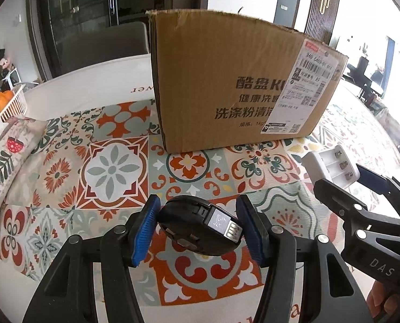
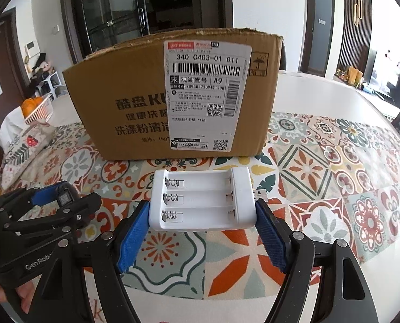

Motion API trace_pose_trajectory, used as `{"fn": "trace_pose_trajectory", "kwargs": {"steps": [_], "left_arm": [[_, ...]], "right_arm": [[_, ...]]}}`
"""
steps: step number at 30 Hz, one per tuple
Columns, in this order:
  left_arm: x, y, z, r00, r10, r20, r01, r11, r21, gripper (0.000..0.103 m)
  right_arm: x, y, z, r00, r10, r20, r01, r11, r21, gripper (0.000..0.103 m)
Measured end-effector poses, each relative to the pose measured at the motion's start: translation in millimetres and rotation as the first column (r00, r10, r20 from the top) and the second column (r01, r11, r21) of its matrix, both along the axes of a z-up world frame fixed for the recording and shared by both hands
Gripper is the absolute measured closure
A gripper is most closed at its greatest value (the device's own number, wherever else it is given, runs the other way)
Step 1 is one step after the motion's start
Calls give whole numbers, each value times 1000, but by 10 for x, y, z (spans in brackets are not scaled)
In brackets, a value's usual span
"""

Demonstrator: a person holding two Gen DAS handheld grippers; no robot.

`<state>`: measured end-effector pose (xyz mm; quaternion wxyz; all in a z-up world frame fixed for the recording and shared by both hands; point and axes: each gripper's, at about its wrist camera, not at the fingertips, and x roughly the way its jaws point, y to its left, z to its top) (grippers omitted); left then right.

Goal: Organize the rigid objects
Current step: 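Close the right tool on the white battery charger while the left tool grasps the grey round device, then carry the battery charger and grey device in both tools over the box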

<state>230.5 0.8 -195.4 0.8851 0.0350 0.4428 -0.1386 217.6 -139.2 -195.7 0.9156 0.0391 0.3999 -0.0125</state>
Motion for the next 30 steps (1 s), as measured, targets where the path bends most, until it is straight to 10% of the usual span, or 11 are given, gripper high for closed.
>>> {"fn": "trace_pose_trajectory", "kwargs": {"steps": [30], "left_arm": [[-119, -19, 1225, 977, -28, 211, 42, 997, -62, 46]], "right_arm": [[-260, -44, 1145, 977, -13, 211, 17, 1000, -18, 27]]}}
